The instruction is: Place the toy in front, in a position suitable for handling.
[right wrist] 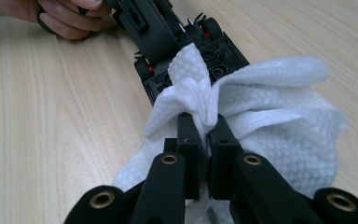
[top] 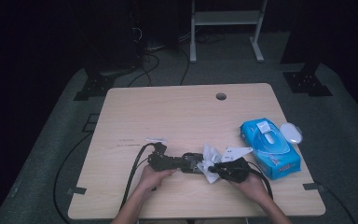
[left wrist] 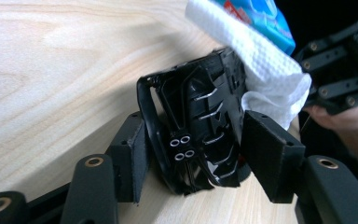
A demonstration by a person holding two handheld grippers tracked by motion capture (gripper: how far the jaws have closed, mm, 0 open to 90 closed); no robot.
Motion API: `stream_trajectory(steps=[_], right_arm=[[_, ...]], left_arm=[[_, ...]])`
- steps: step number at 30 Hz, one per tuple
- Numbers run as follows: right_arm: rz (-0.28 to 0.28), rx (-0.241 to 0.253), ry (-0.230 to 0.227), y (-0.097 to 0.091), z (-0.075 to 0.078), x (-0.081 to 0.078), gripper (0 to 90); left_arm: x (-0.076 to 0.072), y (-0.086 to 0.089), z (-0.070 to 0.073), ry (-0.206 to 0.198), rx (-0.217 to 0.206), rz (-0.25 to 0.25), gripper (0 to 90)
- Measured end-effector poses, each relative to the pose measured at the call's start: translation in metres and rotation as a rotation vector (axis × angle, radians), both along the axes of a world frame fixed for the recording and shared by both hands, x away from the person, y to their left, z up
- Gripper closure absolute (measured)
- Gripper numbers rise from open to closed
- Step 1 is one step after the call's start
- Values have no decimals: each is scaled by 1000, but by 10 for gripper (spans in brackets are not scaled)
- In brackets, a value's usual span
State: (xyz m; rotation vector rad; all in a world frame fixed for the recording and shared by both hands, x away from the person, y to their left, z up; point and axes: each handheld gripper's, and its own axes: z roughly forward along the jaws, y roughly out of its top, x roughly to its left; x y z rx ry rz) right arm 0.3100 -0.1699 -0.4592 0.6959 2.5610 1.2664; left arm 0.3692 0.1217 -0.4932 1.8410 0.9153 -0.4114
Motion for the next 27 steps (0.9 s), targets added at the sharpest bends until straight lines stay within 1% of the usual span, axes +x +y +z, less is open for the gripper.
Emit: stream_trajectory(steps=[2, 3, 5, 6, 7, 8, 9, 12, 16, 18, 19, 20, 21, 23, 27], right_arm=[[1, -8, 2, 1, 1, -1, 853], [1, -4, 4, 1, 1, -1, 853], [1, 14, 8, 0, 3, 0, 852], [-3, 25, 9, -1, 5, 0, 852], [-3, 33, 7, -1, 6, 1, 852], [-5, 43, 10, -1, 8, 2, 852], [-6, 44, 6, -2, 9, 2, 852], [-15, 50, 4, -4, 12, 5, 852], [-14, 23, 13, -3, 8, 6, 851], [-14, 32, 13, -3, 7, 5, 851], [-15, 42, 9, -4, 9, 5, 851], [-21, 57, 5, -4, 11, 5, 851], [-26, 78, -6, -6, 16, 5, 851], [-41, 104, -20, -9, 23, 7, 851], [-91, 125, -61, -17, 40, 14, 851]], left_arm=[[-3, 0, 1, -35, 3, -21, 459], [-4, -2, 3, -52, 8, -30, 473], [-8, -5, 7, -97, 32, -44, 490], [-8, -5, 7, -105, 24, -45, 507], [-9, -5, 9, -119, 18, -58, 545], [-10, -5, 11, -136, 31, -59, 562], [-11, -6, 12, -152, 43, -60, 562], [-11, -7, 12, -158, 48, -68, 563], [-13, -8, 12, -183, 53, -75, 566], [-14, -8, 13, -195, 64, -80, 566], [-15, -9, 14, -209, 74, -85, 566], [-16, -9, 15, -231, 88, -92, 565], [-17, -10, 16, -242, 95, -95, 566], [-20, -11, 18, -269, 113, -99, 566], [-25, -14, 20, -329, 145, -112, 565]])
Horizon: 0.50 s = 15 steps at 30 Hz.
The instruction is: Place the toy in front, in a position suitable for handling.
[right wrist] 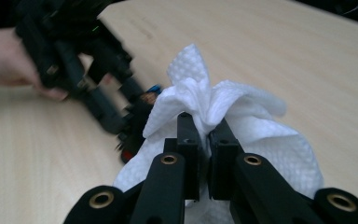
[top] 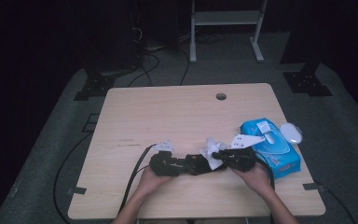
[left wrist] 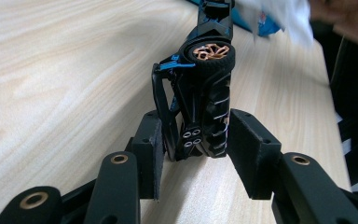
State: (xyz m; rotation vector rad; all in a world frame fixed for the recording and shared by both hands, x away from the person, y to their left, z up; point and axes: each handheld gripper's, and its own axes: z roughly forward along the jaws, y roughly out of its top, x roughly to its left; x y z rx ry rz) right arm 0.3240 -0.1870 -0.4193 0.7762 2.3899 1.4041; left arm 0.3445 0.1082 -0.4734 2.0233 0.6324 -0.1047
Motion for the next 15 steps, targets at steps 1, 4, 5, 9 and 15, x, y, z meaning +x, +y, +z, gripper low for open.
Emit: stream_trajectory(steps=[1, 4, 5, 9, 15], right_arm=[[-13, 5, -2, -2, 3, 2, 851], [-29, -18, 7, -6, 3, 6, 850], [-30, -40, 20, -6, 0, 7, 850], [-28, -46, 49, -7, -9, 7, 850], [-12, -61, 33, -7, -10, -2, 850]], left_arm=[[-1, -1, 0, -16, 5, -3, 565], [-5, -2, 2, -66, 30, -13, 565], [-7, -3, 2, -76, 35, -15, 566], [-11, -4, 2, -124, 59, -31, 573], [-16, -9, 3, -151, 42, -46, 478]])
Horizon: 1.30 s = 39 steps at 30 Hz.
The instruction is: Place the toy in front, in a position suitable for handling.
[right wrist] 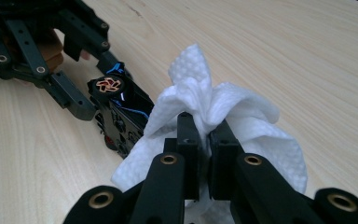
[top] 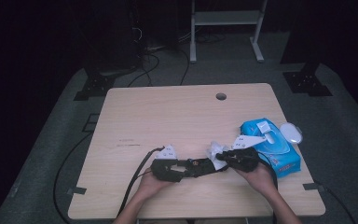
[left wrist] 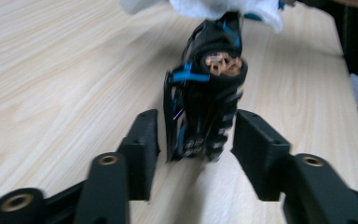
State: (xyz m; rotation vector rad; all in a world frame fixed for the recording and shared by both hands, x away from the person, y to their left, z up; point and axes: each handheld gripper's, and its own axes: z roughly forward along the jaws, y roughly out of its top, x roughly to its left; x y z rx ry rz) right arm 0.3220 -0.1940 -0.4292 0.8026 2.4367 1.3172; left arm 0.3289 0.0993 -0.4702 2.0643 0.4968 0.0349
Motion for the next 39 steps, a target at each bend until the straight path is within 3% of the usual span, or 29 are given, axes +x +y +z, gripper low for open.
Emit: stream_trajectory(steps=[3, 5, 7, 8, 9, 16, 19, 21, 23, 25, 27, 32, 34, 36, 39], right_arm=[[-1, 8, -4, -1, -1, -4, 850], [2, 7, -8, 0, -1, -7, 850], [15, 6, -1, 3, -1, -9, 849], [25, -2, -4, 8, 0, -10, 850], [38, -4, -5, 13, 0, -11, 850], [151, 11, -17, 62, -2, -18, 850], [135, -4, -16, 55, -1, -16, 850], [90, -34, -33, 42, 0, -16, 850], [66, 5, -14, 25, -1, -15, 850], [38, -6, -18, 19, 0, -16, 850], [37, -7, -24, 24, 0, -17, 850], [113, 17, -21, 54, -2, -22, 850], [132, 3, -31, 61, -2, -23, 850], [126, -3, -30, 58, -1, -22, 849], [74, -19, -35, 37, -2, -20, 850]], left_arm=[[-2, -7, 1, -21, 22, 11, 389], [-2, -10, 2, -34, 24, 12, 376], [-3, -13, 1, -41, 26, -11, 419], [-4, -14, 1, -52, 26, -21, 503], [-5, -15, 1, -79, 42, -27, 523], [-10, -15, 3, -135, 75, -65, 555], [-10, -12, 2, -128, 58, -61, 557], [-10, -9, 1, -128, 54, -62, 558], [-11, -11, 1, -128, 47, -67, 561], [-11, -13, 1, -133, 50, -66, 562], [-11, -13, 1, -135, 52, -68, 563], [-12, -12, 1, -134, 48, -78, 564], [-12, -10, 1, -133, 51, -83, 564], [-12, -6, 1, -131, 46, -88, 565], [-11, -1, 0, -131, 40, -89, 564]])
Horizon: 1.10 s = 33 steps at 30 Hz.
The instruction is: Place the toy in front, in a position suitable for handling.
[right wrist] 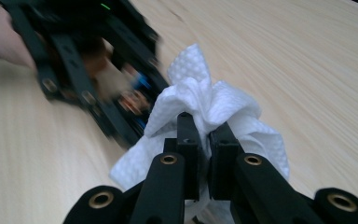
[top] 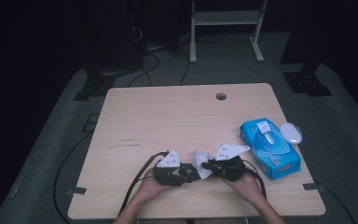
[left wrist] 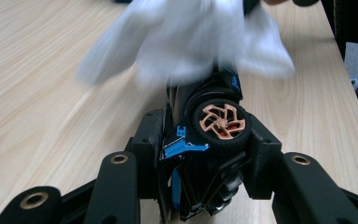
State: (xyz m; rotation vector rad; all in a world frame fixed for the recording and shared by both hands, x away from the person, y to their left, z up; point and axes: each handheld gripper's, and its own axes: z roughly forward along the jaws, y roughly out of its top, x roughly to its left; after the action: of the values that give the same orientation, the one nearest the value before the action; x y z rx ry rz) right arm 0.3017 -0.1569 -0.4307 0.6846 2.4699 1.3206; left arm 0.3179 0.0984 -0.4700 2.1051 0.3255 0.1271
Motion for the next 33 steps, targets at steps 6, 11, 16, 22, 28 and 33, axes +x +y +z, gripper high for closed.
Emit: stream_trajectory(steps=[6, 11, 16, 22, 28, 33], right_arm=[[-84, 17, -2, -34, 0, 0, 849], [-78, -6, -21, -34, 1, -1, 849], [-118, -10, -22, -42, 1, 0, 849], [-109, 8, -23, -39, 0, -1, 848], [-84, 2, -23, -35, 0, -2, 848], [-115, 1, -16, -43, -1, -4, 848]], left_arm=[[-1, 0, 1, -8, 10, -1, 565], [-1, 0, 0, -7, 7, -1, 565], [-1, 1, 0, -3, 3, -1, 565], [-1, 1, 0, -2, 1, -1, 565], [-1, 2, 0, -7, 3, -4, 565], [0, 1, 0, -6, 3, -5, 564]])
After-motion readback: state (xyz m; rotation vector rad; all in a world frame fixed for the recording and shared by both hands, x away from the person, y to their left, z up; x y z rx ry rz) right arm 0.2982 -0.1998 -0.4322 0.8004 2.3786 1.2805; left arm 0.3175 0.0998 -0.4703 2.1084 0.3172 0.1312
